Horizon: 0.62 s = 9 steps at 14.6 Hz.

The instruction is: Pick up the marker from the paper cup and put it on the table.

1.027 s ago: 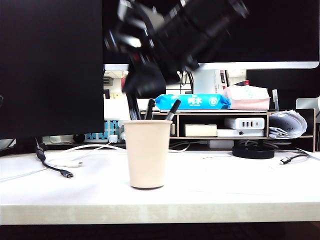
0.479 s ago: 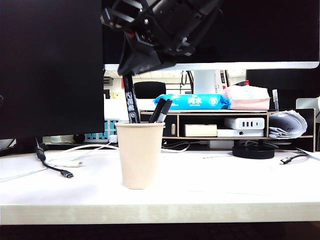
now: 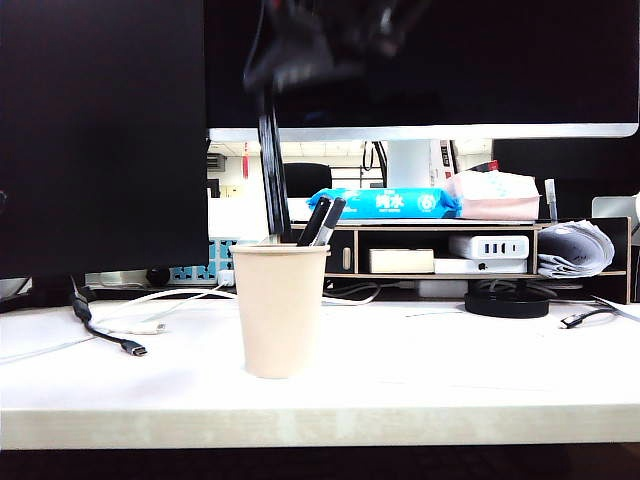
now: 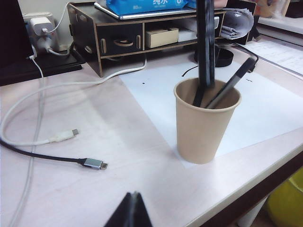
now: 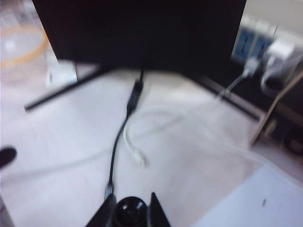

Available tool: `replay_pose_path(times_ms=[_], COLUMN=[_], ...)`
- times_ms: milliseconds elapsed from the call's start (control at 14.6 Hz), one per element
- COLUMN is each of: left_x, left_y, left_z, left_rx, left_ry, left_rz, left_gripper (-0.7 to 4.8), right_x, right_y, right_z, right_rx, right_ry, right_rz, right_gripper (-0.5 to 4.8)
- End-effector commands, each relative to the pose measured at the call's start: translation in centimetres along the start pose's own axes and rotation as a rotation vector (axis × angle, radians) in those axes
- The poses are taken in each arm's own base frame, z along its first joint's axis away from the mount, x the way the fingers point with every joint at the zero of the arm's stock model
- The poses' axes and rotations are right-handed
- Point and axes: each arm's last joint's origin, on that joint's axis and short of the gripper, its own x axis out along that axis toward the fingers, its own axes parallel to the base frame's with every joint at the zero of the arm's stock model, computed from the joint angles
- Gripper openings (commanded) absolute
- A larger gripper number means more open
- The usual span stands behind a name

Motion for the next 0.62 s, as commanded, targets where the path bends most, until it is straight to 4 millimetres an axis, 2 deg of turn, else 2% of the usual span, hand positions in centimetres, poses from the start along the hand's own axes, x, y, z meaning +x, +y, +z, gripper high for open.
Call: replay_pose_path(times_ms=[68,274,411,479,616], left_x=[0.0,0.0,0.0,0.0,0.0], left_y=[0.0,0.0,0.0,0.0,0.0], left_z=[0.0,0.0,0.0,0.0,0.0], left_rx=[0.004,0.004,0.004,0.004,0.004], left_ry=[-0.005,-0.005,-0.005,-0.005,-0.005], left_rz=[-0.003,-0.003,-0.003,-0.002,-0.003], left_gripper=[-0.04,-0.04,-0.04,-0.04,-0.04], right_x=[-1.8,-3.1,-3.1,-3.3,-3.7], right_y=[0.0,-2.1,-4.7,-6.7,-9.5], right_z=[2.2,2.2,1.2,0.7,0.5], right_rx=[-0.045,-0.1,-0.082,-0.059,-0.014], right_ry=[-0.13,-0.068,0.02,0.056,0.073], right_rz=[-0.048,-0.31,-0.392,-0.452,-0.477], right_gripper=[0.51,0.49,0.48,0.48,0.07])
